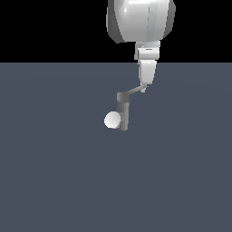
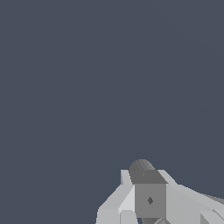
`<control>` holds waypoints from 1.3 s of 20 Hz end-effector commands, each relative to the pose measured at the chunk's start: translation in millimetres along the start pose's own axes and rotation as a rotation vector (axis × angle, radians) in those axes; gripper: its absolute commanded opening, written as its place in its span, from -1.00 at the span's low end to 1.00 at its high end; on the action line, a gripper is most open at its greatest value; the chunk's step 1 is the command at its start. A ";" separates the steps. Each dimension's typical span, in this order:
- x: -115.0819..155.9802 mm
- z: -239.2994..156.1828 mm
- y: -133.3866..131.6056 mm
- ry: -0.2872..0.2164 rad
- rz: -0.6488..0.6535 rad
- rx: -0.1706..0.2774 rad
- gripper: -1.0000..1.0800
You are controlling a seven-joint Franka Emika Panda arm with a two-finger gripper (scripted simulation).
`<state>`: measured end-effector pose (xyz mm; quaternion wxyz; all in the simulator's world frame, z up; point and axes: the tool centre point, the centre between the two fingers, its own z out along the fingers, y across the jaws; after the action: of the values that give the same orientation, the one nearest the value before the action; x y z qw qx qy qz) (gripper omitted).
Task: Turn on the faucet by rotating a designated handle.
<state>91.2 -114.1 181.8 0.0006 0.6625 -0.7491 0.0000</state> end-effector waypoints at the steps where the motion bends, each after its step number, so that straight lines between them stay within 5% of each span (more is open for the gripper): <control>1: 0.2 0.1 -0.6 0.000 0.003 0.001 -1.00; 26: 6.0 0.1 64.7 0.000 0.003 0.001 -1.00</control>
<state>40.6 -105.7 193.8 -0.0099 0.6658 -0.7460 0.0107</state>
